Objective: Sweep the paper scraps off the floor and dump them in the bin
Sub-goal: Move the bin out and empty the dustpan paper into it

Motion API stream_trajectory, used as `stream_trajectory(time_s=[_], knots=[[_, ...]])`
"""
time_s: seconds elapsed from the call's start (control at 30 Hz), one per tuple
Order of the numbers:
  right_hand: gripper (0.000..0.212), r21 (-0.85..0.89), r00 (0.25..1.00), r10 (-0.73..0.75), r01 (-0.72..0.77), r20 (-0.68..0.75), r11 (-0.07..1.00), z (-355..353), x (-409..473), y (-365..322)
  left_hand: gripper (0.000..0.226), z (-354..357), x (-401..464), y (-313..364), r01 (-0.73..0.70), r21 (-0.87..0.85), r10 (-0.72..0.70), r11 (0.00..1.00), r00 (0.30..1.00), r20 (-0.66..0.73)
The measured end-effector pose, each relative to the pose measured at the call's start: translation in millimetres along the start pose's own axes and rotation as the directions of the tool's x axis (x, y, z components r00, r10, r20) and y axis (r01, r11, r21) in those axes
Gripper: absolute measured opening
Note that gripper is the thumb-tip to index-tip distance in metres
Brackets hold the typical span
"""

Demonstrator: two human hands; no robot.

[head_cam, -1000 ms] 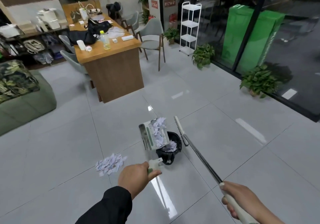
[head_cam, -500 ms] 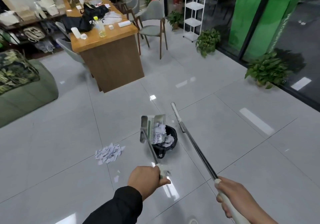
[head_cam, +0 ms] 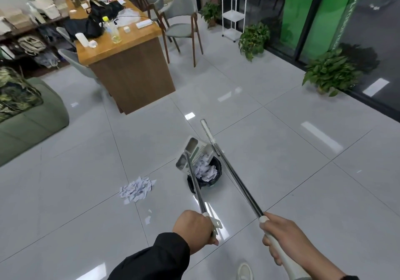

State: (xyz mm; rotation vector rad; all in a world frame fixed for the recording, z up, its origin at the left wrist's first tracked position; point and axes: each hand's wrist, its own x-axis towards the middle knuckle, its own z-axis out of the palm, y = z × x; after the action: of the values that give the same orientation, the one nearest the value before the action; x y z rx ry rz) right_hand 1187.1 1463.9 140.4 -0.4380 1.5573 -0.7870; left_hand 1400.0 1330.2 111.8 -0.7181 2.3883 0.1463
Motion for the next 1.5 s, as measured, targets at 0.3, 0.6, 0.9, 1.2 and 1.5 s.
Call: stream_trajectory(time_s=[0.3,0.6,0.9,1.2,1.5], knots=[[0.008,0.028,0.999,0.002,-0.001,-0.034,1.000,-7.0,1.1,3.2,0.056,-9.6,-2.8,10.0,-0.014,0.049,0.013,0.999,1.000,0.008],[0.030,0.039,0.997,0.010,-0.008,-0.077,0.999,-10.7,-8.3,4.0,0.044,-21.8,-17.3,14.2,0.026,0.028,-0.027,0.999,0.999,0.037],[0.022,0.083,0.999,-0.018,0.022,-0.049,0.996,-5.0,-15.2,9.2,0.061,-22.7,-36.8,8.1,0.099,0.135,-0.094,0.986,0.995,-0.039],[0.012,0.132,0.998,-0.044,0.051,-0.053,0.990,-3.8,-1.1,-1.7,0.061,-75.7,-76.1,-78.8,0.409,-0.511,-0.598,0.756,0.749,-0.285],[0.005,0.106,0.987,-0.004,0.022,-0.164,0.994,3.9,56.0,-39.0,0.082,1.1,-118.7,-199.1,0.234,-0.972,-0.915,-0.008,0.390,0.102]])
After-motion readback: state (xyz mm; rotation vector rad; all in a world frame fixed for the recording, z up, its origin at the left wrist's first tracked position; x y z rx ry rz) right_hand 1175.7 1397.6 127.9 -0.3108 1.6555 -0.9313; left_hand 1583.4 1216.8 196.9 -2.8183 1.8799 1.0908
